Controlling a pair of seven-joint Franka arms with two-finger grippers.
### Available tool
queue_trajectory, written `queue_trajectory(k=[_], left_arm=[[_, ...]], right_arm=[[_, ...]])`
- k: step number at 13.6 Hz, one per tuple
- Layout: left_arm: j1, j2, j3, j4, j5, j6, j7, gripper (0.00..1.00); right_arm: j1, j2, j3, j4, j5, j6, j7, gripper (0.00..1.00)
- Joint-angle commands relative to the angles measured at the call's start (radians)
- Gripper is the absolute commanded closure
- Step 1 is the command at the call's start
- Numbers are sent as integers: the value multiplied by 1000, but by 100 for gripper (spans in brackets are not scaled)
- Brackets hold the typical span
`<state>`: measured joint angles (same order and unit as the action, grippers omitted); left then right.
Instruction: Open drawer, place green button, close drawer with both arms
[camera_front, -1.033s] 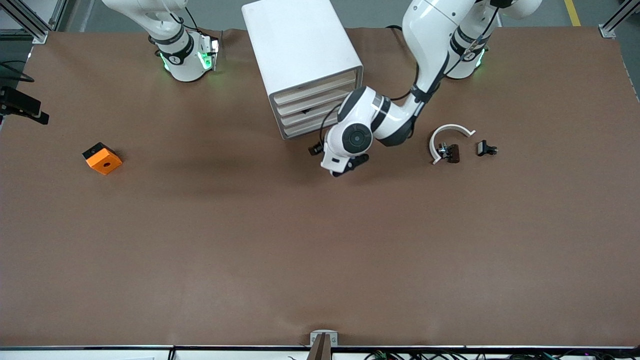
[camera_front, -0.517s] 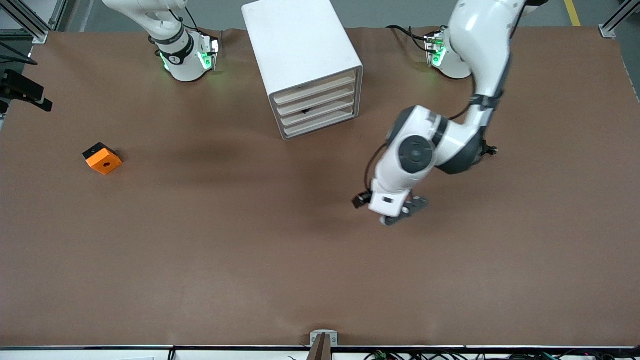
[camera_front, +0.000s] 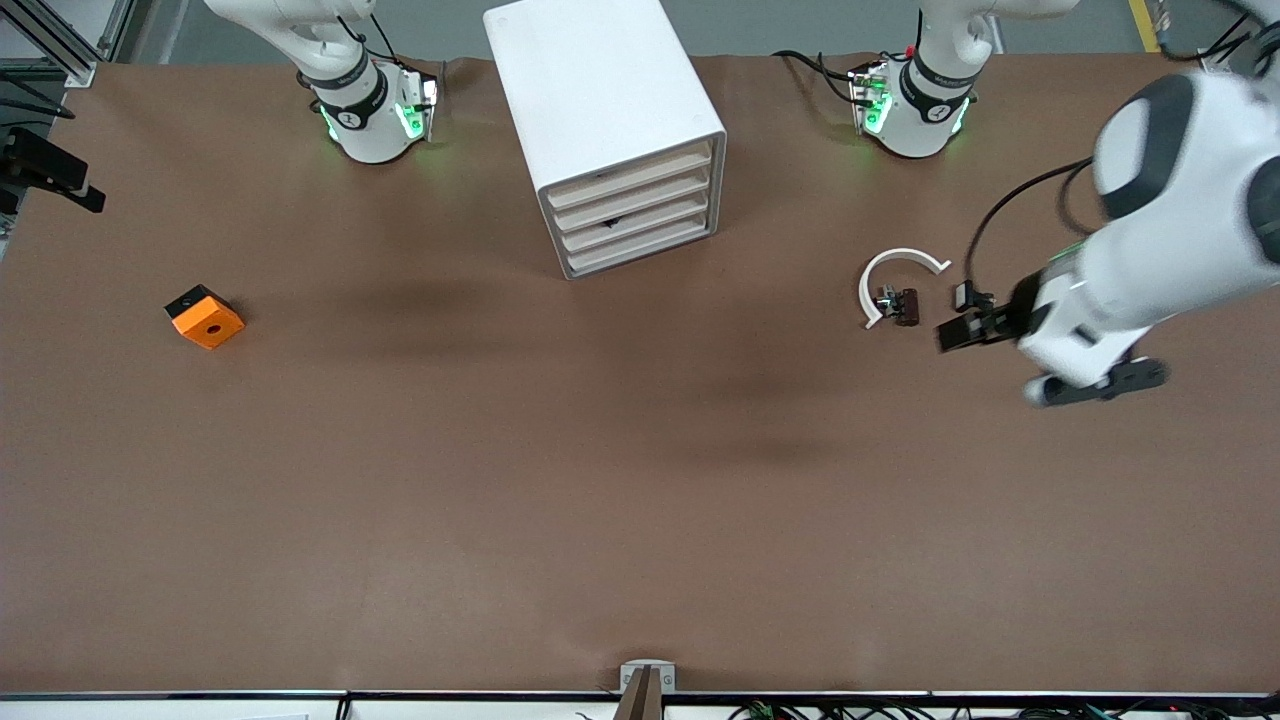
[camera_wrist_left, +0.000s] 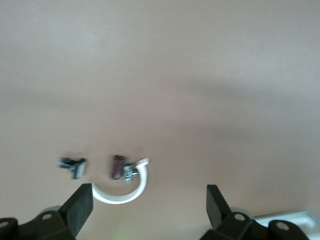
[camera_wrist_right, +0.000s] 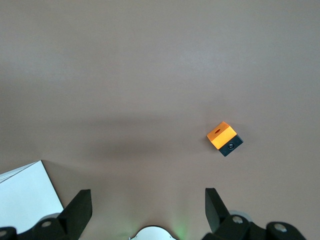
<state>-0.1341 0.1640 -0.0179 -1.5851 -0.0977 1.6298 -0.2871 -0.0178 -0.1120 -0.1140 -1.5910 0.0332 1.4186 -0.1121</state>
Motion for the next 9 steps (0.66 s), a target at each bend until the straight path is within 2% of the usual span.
queue_trajectory(k=[1,3,4,6,9], left_arm=[[71,-196,-13,-232,19,57,145,0],[128,-350,-14,-425,22,189,239,0],[145,-401,-14,-493,22,247,259,0],[145,-414,-13,-491,38,266,272,0],[146,-374,-7,-368,56,259,267,0]], right_arm=[[-17,-35,16,-35,2,20,2,0],[-22,-44,13,-37,-7,17,2,0],[-22,-49,13,-41,-19,19,2,0],[-21,-54,14,-46,-35,22,2,0],[-21,-55,14,-46,-45,28,2,0]])
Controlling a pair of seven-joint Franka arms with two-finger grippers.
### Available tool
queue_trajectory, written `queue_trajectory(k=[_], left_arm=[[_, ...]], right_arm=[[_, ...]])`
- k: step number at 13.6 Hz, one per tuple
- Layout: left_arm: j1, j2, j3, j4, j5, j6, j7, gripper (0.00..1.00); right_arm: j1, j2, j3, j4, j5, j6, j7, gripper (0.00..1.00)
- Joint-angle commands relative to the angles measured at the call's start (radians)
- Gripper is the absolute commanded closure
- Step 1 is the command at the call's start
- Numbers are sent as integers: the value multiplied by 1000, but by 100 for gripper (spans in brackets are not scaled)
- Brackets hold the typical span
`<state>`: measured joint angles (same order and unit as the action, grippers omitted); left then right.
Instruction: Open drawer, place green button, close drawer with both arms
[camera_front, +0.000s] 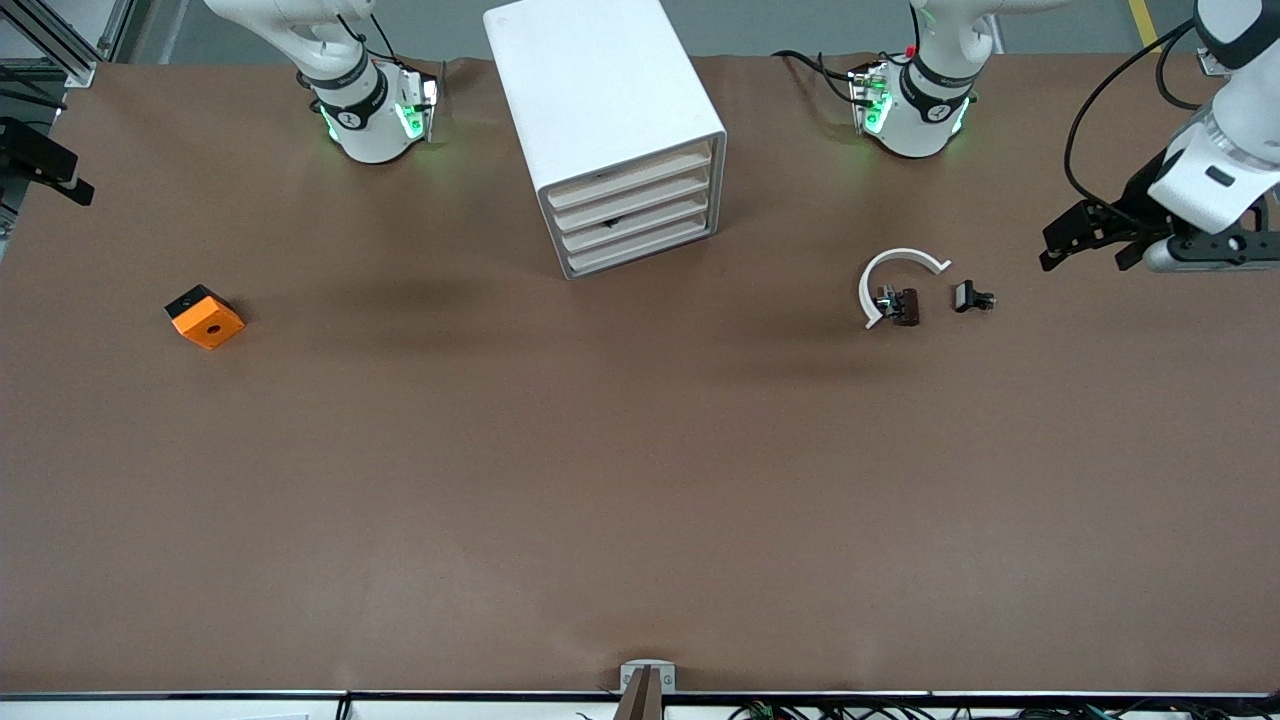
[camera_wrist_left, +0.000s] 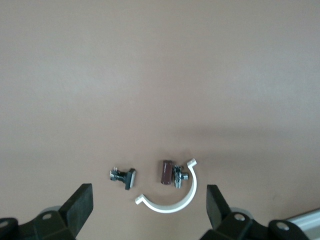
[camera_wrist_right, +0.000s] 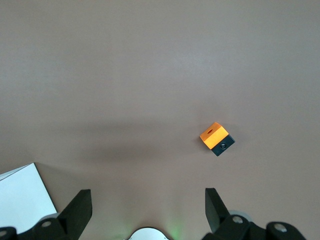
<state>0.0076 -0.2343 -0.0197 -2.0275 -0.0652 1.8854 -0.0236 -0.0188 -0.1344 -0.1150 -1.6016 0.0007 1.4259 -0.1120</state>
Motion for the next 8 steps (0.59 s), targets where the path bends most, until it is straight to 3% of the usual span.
queue_trajectory(k=[1,4,8], left_arm=[[6,61,-5,137,24,-9,1,0],[2,193,-6,338,27,-139,-1,0],[3,274,-3,507,28,-210,1,0]], right_arm=[[-20,-34,15,-37,-13,24,2,0],[-16,-34,17,-37,-13,24,2,0],[-15,-34,18,-37,-13,27,2,0]])
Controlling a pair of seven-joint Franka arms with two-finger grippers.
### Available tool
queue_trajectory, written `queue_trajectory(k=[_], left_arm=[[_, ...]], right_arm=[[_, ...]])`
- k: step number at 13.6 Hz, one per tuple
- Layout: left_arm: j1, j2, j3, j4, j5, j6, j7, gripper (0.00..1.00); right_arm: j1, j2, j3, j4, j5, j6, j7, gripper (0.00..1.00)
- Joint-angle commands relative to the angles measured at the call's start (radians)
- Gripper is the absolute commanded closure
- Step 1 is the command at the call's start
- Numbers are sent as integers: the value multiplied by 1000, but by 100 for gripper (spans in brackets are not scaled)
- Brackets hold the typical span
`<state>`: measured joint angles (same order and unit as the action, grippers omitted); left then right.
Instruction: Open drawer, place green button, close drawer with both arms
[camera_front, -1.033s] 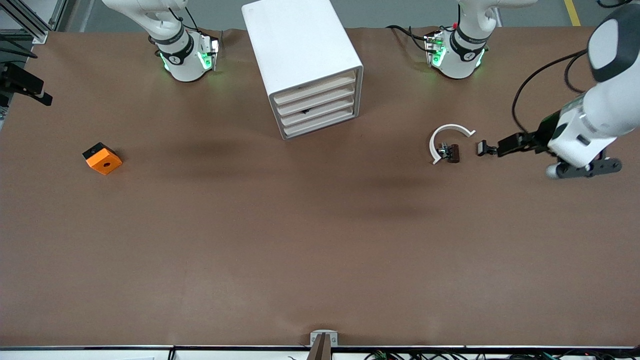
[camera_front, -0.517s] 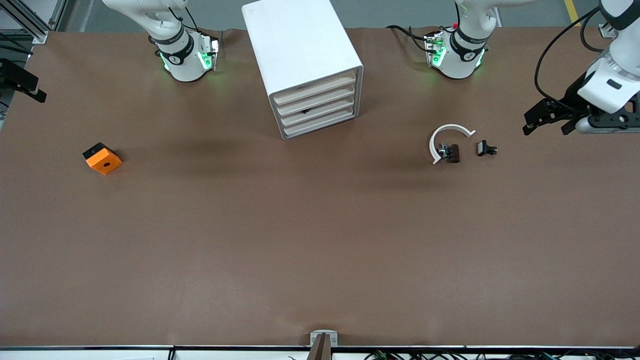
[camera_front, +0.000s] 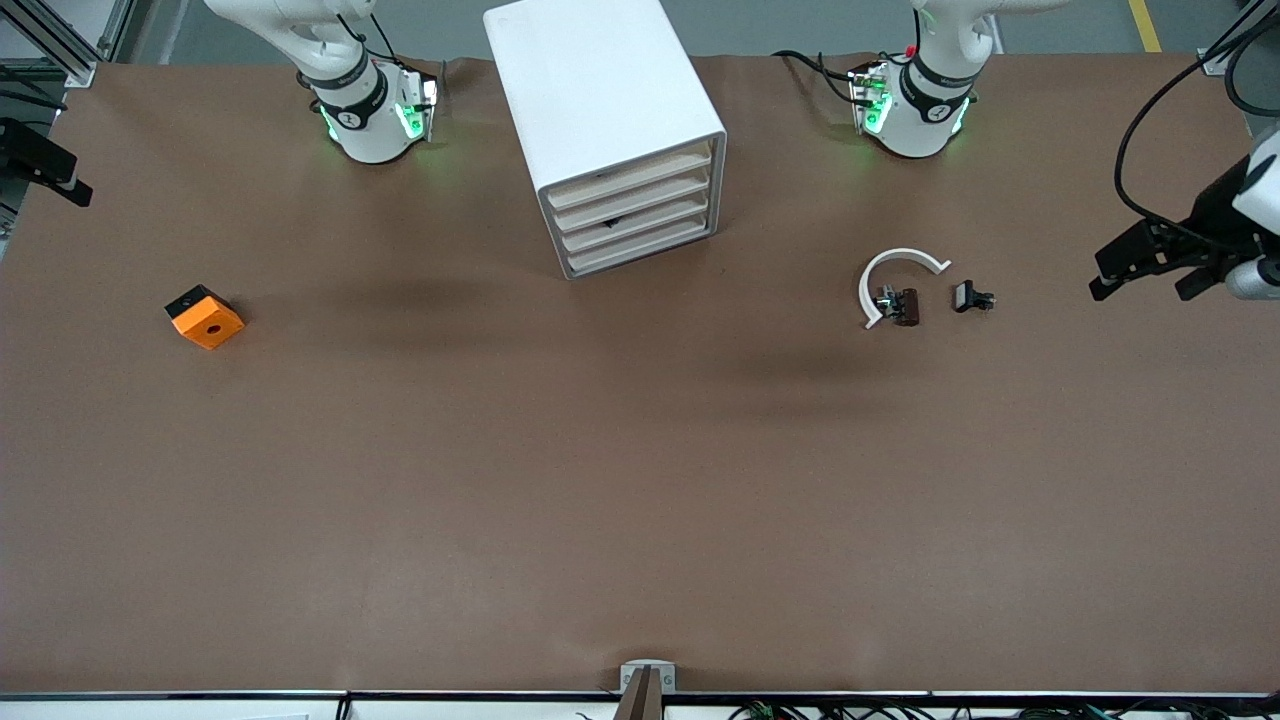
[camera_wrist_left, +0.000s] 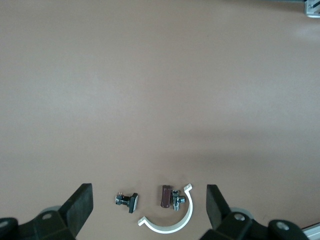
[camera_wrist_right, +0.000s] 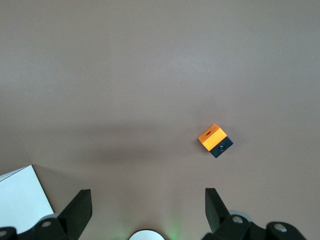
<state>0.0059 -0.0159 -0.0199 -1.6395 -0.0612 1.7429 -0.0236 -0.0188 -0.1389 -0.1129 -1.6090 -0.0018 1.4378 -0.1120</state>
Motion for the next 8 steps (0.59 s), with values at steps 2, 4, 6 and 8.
queue_trajectory(k=[2,4,6,8], left_arm=[[5,62,-3,142,26,-100,-1,0],[2,56,-6,142,27,-152,1,0],[3,56,-9,144,26,-161,1,0],[5,56,-6,142,26,-178,1,0]], right_arm=[[-15,-30,16,-29,-10,13,2,0],[-16,-30,16,-29,-10,13,2,0],[-13,-30,16,-29,-10,12,2,0],[-13,-30,16,-28,-10,12,0,0]])
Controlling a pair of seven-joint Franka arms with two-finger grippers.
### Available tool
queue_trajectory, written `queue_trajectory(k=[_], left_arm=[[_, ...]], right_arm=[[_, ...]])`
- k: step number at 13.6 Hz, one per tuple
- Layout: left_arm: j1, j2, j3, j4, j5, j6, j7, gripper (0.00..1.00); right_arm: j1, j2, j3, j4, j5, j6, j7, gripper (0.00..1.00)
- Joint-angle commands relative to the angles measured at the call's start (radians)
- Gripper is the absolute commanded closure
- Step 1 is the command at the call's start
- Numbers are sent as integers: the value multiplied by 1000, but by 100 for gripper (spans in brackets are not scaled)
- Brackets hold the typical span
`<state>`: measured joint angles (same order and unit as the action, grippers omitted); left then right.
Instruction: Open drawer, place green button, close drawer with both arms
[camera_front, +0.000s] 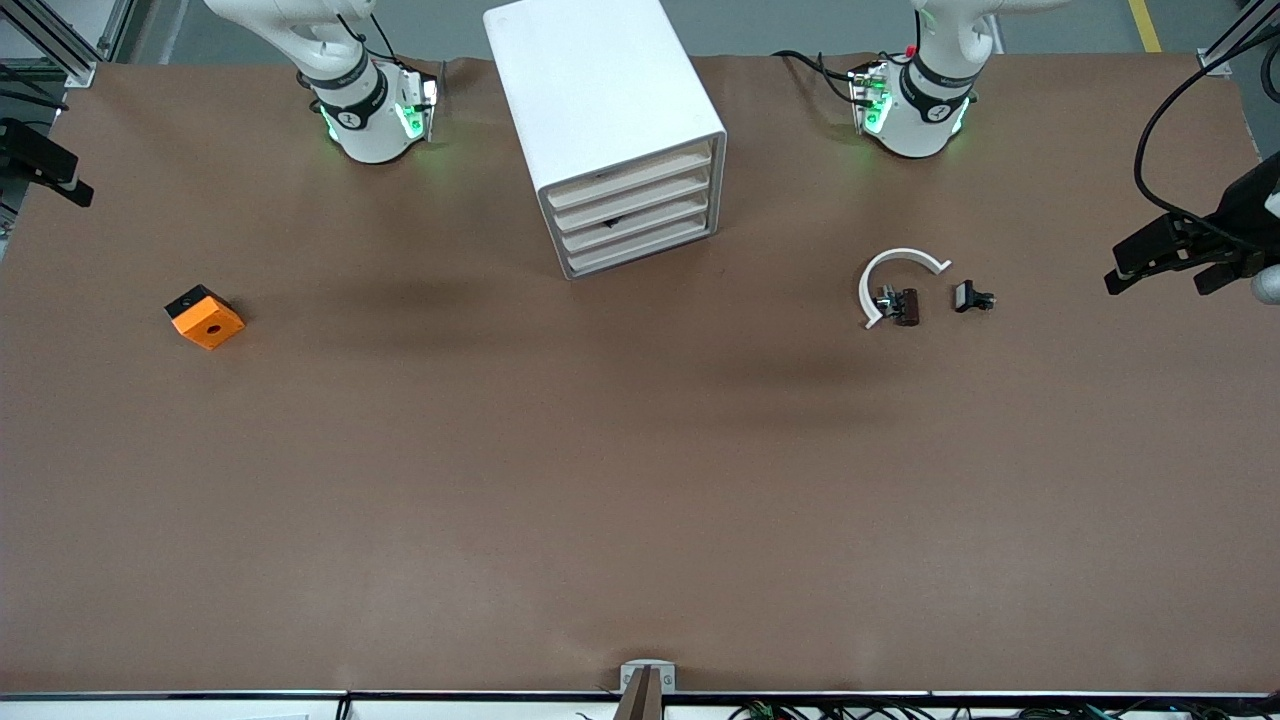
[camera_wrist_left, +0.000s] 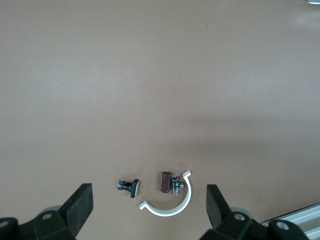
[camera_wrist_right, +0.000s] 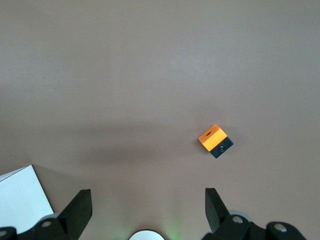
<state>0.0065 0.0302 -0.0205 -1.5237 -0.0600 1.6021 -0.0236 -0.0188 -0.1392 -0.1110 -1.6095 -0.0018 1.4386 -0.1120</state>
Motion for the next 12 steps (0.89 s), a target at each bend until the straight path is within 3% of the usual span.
queue_trajectory(k=[1,8,12], left_arm=[[4,10,-6,27,25,-48,1,0],[3,11,-4,28,26,-119,1,0],[-5,17,-12,22,101,-119,5,0]], right_arm=[[-12,-30,14,-27,-10,12,0,0],[-9,-30,16,-27,-20,17,0,0],[-9,-30,16,-27,-24,16,0,0]])
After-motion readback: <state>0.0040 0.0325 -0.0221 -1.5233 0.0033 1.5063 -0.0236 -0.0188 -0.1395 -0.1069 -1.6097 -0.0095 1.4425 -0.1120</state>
